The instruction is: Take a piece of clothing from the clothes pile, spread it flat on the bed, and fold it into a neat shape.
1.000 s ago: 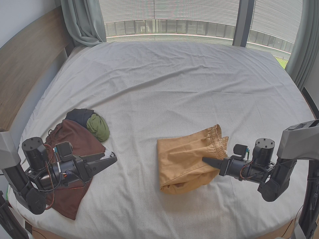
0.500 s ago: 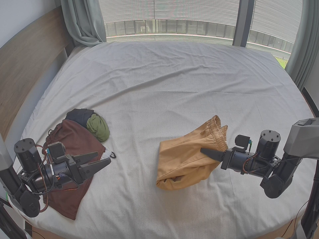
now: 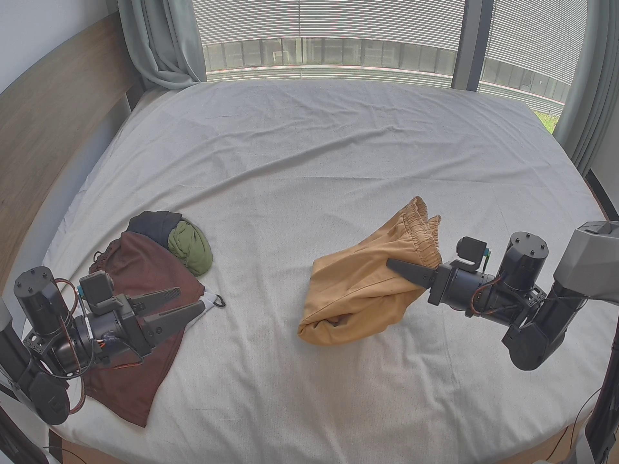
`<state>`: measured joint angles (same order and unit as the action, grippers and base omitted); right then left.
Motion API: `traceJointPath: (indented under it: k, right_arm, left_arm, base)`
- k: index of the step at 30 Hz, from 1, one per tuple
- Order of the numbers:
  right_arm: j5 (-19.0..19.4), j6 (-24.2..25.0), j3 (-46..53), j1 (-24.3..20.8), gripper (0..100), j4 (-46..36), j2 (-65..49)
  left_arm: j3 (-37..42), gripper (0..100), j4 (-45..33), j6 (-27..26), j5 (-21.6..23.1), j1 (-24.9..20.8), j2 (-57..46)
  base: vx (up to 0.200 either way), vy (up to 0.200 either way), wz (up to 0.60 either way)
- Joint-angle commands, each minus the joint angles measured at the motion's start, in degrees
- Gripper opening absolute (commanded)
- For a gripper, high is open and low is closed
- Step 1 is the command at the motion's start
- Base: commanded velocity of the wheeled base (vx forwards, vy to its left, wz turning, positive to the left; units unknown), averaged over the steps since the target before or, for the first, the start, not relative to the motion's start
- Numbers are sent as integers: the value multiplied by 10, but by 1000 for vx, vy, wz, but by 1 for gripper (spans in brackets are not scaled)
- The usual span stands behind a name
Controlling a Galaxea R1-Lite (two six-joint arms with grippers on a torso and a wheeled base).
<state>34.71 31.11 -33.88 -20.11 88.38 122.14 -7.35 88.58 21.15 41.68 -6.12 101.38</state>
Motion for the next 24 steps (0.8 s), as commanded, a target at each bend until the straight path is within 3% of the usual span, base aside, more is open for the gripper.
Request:
traceJointPath:
  k: [1, 14, 24]
  right_arm:
    - [1, 1, -22, 0, 0, 0, 3]
    - [7, 52, -123, 3, 0, -5, 34]
    - [7, 63, -265, 8, 0, -93, 98]
  left_arm:
    - [1, 100, 0, 0, 0, 1, -5]
    - [-4, 100, 0, -1, 9, 7, -5]
    - [-4, 100, 0, -1, 15, 9, -5]
  base:
    - [0, 0, 0]
    - [0, 0, 0]
    - [0, 0, 0]
